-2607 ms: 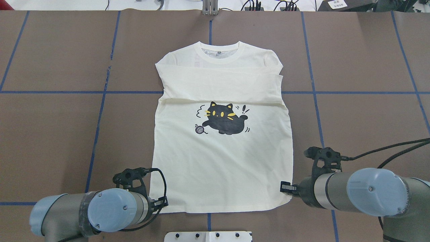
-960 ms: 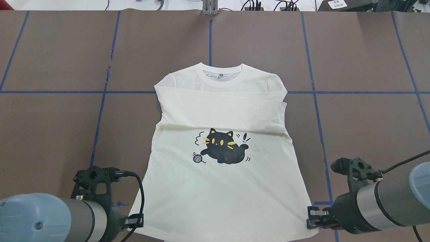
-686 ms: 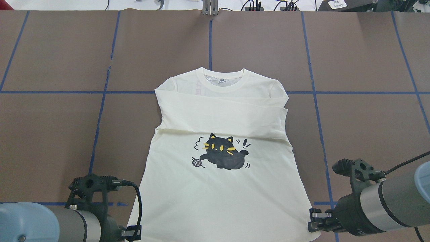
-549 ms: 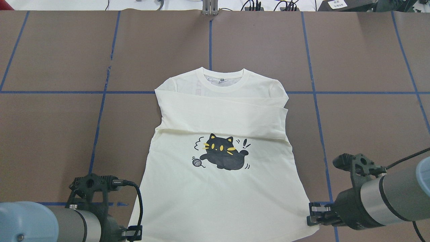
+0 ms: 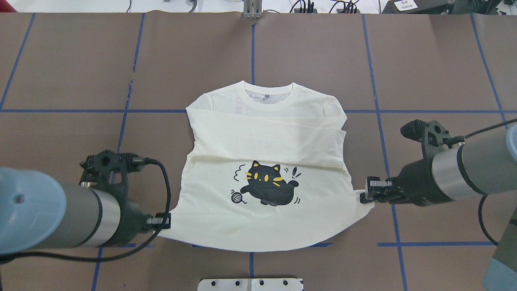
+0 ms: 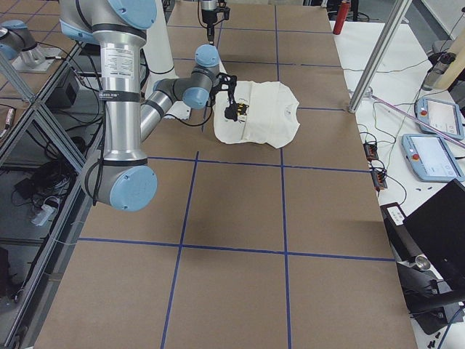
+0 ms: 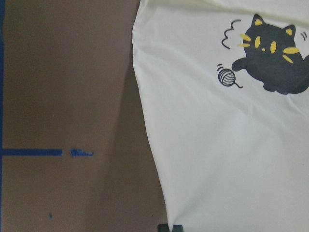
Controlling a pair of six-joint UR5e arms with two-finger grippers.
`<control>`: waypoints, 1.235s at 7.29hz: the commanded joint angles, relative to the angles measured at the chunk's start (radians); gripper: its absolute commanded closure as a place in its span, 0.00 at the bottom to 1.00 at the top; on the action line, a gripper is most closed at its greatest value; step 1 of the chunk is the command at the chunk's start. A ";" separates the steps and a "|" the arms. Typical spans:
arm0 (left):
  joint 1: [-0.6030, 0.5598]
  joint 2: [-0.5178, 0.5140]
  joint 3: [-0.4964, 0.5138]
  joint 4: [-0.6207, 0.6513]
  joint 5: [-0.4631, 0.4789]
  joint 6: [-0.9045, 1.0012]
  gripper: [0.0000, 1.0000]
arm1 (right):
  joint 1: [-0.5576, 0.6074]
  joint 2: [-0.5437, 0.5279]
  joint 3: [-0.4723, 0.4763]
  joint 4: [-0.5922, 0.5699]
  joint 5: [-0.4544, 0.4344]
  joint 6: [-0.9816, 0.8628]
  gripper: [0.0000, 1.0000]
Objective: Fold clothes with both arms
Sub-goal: 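Lift the hem with both grippers and fold it toward the collar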
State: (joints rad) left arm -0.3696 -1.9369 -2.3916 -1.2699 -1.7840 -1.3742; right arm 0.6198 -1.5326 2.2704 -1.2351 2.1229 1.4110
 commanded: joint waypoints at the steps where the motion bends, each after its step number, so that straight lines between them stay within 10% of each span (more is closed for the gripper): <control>1: -0.196 -0.049 0.165 -0.040 -0.032 0.131 1.00 | 0.144 0.118 -0.162 0.000 0.040 -0.072 1.00; 9: -0.361 -0.229 0.771 -0.492 -0.046 0.127 1.00 | 0.254 0.414 -0.656 0.000 0.028 -0.139 1.00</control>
State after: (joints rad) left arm -0.7203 -2.1604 -1.6840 -1.7122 -1.8313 -1.2489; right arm 0.8629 -1.1342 1.6589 -1.2349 2.1504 1.2819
